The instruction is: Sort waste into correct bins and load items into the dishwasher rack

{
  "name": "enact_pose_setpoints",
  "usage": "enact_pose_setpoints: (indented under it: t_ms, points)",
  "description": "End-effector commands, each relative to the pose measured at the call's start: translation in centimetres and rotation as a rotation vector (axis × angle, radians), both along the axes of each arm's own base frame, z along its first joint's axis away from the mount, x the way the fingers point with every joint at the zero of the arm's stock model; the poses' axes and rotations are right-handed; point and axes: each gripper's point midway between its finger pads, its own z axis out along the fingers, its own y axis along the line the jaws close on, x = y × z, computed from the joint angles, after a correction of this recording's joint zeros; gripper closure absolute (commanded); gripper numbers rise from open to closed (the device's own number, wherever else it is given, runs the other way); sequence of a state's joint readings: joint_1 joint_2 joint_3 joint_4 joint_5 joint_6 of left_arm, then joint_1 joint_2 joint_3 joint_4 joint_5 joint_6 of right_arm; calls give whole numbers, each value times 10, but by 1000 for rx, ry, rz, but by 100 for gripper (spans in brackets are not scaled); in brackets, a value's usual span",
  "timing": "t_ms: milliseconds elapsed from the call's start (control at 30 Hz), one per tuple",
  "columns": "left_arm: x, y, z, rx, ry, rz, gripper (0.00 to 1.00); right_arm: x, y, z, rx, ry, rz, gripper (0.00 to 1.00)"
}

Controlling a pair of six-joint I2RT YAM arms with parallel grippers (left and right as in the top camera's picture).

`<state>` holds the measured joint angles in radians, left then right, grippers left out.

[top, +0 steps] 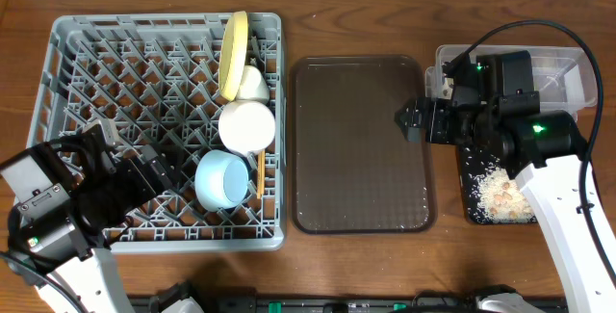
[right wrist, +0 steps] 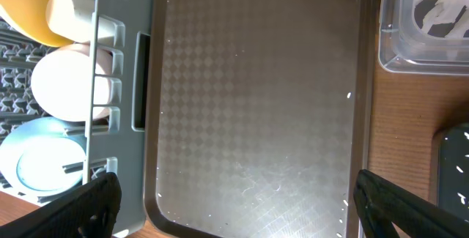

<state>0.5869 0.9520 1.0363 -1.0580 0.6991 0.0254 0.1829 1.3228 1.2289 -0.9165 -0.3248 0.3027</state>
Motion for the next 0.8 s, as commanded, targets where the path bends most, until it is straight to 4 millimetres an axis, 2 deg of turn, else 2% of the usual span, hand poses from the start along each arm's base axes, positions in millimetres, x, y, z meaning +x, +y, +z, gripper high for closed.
enact_pose_setpoints:
  t_ms: [0, 67, 767]
  points:
    - [2, 2, 4, 14, -2, 3, 8, -1, 3, -1, -2, 3, 12, 1]
    - [2, 2, 4, 14, -2, 3, 4, -1, 3, -1, -2, 2, 12, 1]
    - [2, 2, 4, 13, -1, 3, 4, -1, 3, -1, -2, 2, 12, 1]
